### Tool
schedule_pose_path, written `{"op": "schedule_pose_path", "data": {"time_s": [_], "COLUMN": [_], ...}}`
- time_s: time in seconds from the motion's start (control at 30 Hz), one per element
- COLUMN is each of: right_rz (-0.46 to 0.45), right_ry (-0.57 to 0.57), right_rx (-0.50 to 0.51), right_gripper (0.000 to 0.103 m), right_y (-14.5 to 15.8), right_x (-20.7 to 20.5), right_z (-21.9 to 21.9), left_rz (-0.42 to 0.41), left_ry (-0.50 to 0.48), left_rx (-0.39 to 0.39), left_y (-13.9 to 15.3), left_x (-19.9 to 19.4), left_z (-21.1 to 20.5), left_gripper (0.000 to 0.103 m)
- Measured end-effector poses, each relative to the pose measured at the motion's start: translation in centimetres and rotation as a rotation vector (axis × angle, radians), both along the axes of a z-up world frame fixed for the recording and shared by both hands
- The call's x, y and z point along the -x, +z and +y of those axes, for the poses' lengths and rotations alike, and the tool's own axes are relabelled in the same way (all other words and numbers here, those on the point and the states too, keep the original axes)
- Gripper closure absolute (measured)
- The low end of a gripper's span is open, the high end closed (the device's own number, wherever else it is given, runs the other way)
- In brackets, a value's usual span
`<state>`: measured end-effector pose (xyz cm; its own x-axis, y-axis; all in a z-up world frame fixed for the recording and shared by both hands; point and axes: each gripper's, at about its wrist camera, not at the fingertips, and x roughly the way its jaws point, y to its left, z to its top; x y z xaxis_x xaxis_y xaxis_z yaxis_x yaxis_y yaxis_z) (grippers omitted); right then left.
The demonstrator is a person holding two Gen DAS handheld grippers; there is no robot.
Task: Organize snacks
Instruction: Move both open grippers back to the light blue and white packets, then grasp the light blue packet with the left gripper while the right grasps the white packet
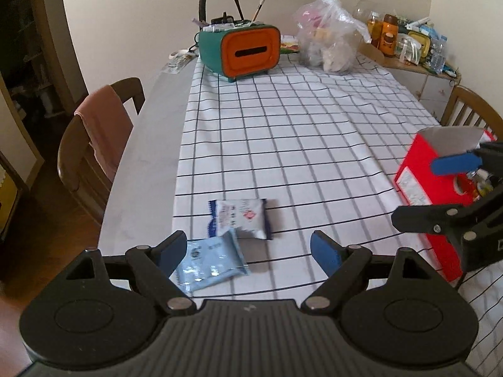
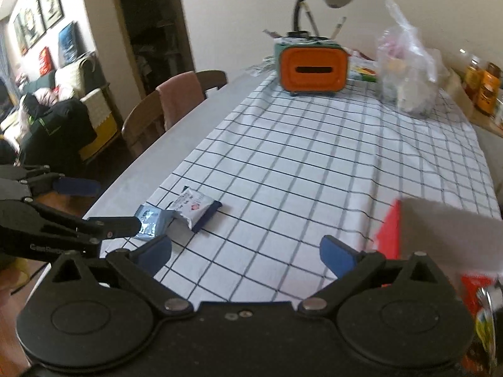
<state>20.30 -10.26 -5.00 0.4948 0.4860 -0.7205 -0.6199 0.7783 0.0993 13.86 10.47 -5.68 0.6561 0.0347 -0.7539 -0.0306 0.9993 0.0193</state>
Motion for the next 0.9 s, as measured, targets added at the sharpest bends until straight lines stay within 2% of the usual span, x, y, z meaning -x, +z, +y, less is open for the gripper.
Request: {"op": "schedule_pose_path", "data": {"time_s": [0.37, 0.53, 0.8, 0.9], "right_rz": [0.01, 0.01, -0.01, -0.021], "right_ry": [0.183, 0.28, 0.424, 0.474], "right_rx": [0.092, 0.157, 0.208, 0.234], "right_gripper": [0.003, 0.005, 0.011, 0.013], "right_y": [-3.7, -5.6, -7.7, -8.3], "right_x": [-2.6, -4.0, -6.1, -6.8], "right_z": [6.2, 8.6, 11.2, 12.3], "left_rz": [0.059, 0.064, 0.105, 0.135], "left_ry": [-0.141, -0.262, -0.504, -0.55], "left_rx": [-0.05, -0.085, -0.185, -0.2], "left_y": [-3.8, -5.2, -7.6, -8.4], "left_x": [-1.6, -2.4, -3.6, -4.3], "left_z": [4.5, 5.3, 4.7, 4.8], "left_gripper": [0.017, 0.017, 0.017, 0.017]}}
